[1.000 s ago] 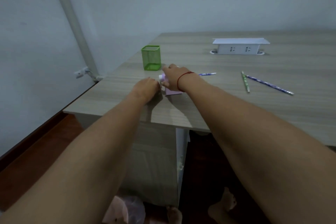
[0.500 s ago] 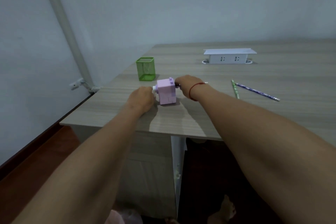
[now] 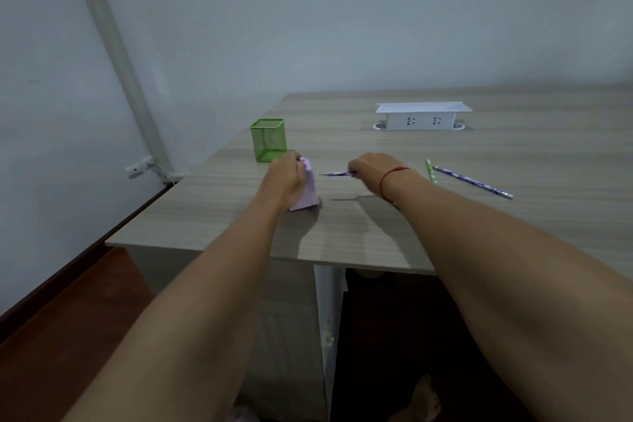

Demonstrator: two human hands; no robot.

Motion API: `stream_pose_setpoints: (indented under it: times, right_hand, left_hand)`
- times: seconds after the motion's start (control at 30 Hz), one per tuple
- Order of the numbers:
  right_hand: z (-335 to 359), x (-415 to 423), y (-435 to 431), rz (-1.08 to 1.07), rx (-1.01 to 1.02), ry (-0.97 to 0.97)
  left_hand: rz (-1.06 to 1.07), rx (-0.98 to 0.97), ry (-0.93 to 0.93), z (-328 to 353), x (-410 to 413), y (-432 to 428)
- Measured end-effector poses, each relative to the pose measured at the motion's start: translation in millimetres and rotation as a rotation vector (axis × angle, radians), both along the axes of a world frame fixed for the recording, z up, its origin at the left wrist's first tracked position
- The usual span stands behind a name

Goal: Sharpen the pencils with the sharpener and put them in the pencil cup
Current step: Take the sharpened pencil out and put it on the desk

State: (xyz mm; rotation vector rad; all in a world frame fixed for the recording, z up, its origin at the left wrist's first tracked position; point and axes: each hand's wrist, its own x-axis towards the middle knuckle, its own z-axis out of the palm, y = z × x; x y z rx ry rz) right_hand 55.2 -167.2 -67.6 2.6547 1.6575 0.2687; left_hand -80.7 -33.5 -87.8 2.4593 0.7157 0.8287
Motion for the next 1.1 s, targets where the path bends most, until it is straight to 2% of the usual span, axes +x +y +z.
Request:
stream_pose_setpoints:
  times: [0.1,0.17,0.27,0.5,0.77,1.1]
  right_hand:
    - [8,28,-40,-0.128,0.033,0.000]
    - [10,35,-53,-0.182,0.056,0.011]
    - [5,33,-46,-0.195,0.075,0.053]
    - [-12,37,-33,-0.284,0.159,0.068]
    - [-38,42,-26,-0.379,0.254,0.276]
    - [-41,47,-21,-0.408,0.302,0.368]
  left_hand:
    - [0.005,-0.030,-0.003,1,-1,2]
    - [-0.036,0.018,0.012,2,8,-8]
    - [-0.070,0.055,0.026,-2,25,-25]
    - [-0.034,0.097,-0.069,-9,32,-28]
    - [0.018,0.133,-0.114,-19,40,-19]
    - [0.028,0.151,-0.130,-23,41,-17]
